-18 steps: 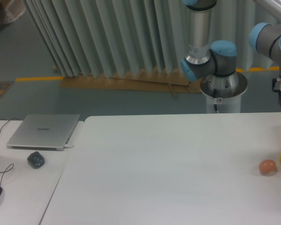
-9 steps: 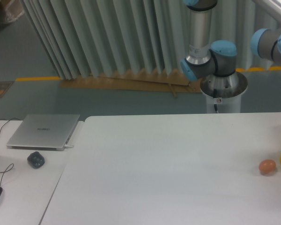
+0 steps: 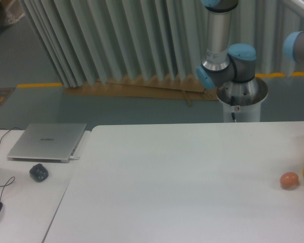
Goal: Place the red pepper on the table
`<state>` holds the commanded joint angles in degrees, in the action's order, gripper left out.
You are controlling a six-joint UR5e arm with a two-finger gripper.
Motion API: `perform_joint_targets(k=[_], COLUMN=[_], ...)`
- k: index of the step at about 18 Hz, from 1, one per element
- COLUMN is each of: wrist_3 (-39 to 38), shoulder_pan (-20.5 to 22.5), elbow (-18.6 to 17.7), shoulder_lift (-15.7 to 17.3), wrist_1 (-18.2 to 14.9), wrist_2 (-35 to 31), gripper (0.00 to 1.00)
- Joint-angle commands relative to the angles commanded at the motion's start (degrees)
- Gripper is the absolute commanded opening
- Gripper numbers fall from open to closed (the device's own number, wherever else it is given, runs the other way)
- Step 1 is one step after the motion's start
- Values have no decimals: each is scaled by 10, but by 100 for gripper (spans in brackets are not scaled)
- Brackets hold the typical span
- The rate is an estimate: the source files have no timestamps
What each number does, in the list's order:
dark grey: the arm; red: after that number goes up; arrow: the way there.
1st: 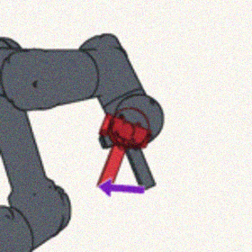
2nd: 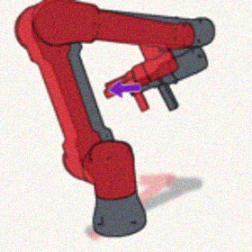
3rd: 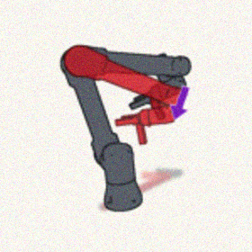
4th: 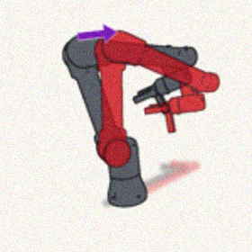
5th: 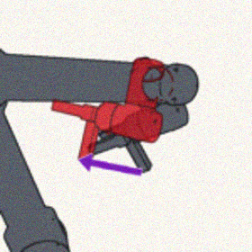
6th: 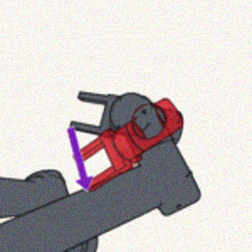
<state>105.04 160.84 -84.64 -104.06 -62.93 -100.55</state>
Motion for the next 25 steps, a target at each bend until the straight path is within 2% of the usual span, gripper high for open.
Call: perform_joint_targets(k=[4,5,7,8,11,14,17,21,23,25], wrist_3=[-184,-213,-324,-350,-350,-359,-350,-349,-335,-323], shoulder_pan=[-8,-7,5,18,18,4,4,9,12,28], elbow=[14,14,11,9,9,-18,-25,-37,-35,-39], shoulder_lift=[-11,-17,-20,-20,-17,-12,-10,-7,-4,-4], wrist_1=[-16,-20,-21,-24,-23,-17,-11,15,12,11], wrist_2=[14,38,117,150,162,164,164,162,144,92], gripper=[100,100,100,100,100,100,100,100,100,100])
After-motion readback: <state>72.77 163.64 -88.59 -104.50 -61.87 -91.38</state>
